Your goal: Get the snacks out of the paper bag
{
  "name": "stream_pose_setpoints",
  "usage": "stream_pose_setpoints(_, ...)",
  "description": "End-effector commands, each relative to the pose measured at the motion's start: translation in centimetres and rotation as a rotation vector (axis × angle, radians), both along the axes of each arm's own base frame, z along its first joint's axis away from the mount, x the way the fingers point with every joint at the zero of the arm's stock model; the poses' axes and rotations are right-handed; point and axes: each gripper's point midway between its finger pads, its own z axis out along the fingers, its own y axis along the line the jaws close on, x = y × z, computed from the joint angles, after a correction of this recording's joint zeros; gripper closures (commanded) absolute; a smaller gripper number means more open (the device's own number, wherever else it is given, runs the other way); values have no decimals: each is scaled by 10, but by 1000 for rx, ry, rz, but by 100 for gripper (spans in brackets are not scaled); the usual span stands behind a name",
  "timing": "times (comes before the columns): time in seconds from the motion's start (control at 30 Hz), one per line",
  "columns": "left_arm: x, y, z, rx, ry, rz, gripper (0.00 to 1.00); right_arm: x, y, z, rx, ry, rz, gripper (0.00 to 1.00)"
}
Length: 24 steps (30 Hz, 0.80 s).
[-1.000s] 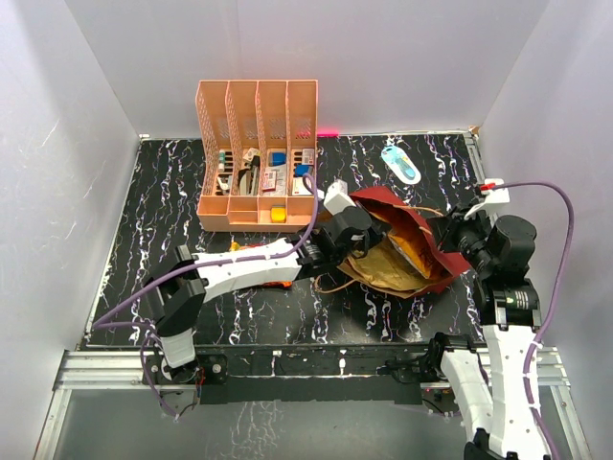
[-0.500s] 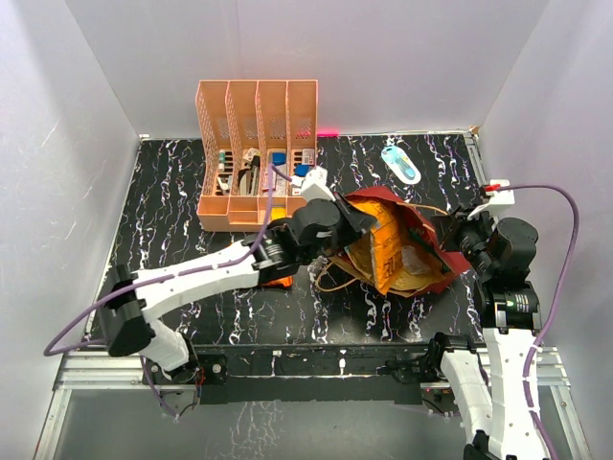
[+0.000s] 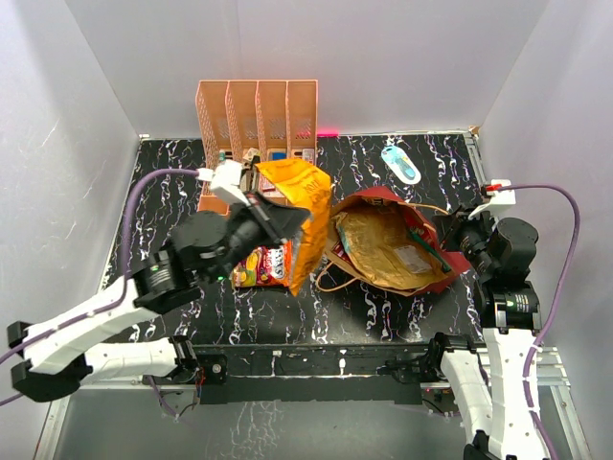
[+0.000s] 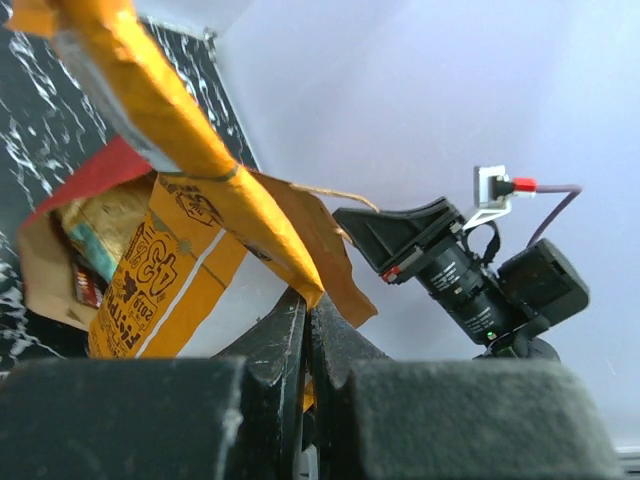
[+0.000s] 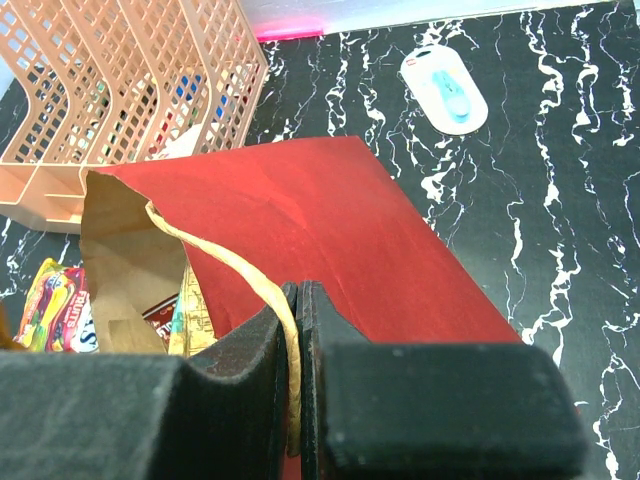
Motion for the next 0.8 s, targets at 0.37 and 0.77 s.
stream_pose_setpoints(0.37, 16, 152, -30, 157, 103, 544, 100, 5, -1, 8, -10, -50, -1, 92)
stream_pose_setpoints(0.77, 50, 133, -121, 37, 298, 898, 100, 5, 1, 6, -6, -45, 9, 92)
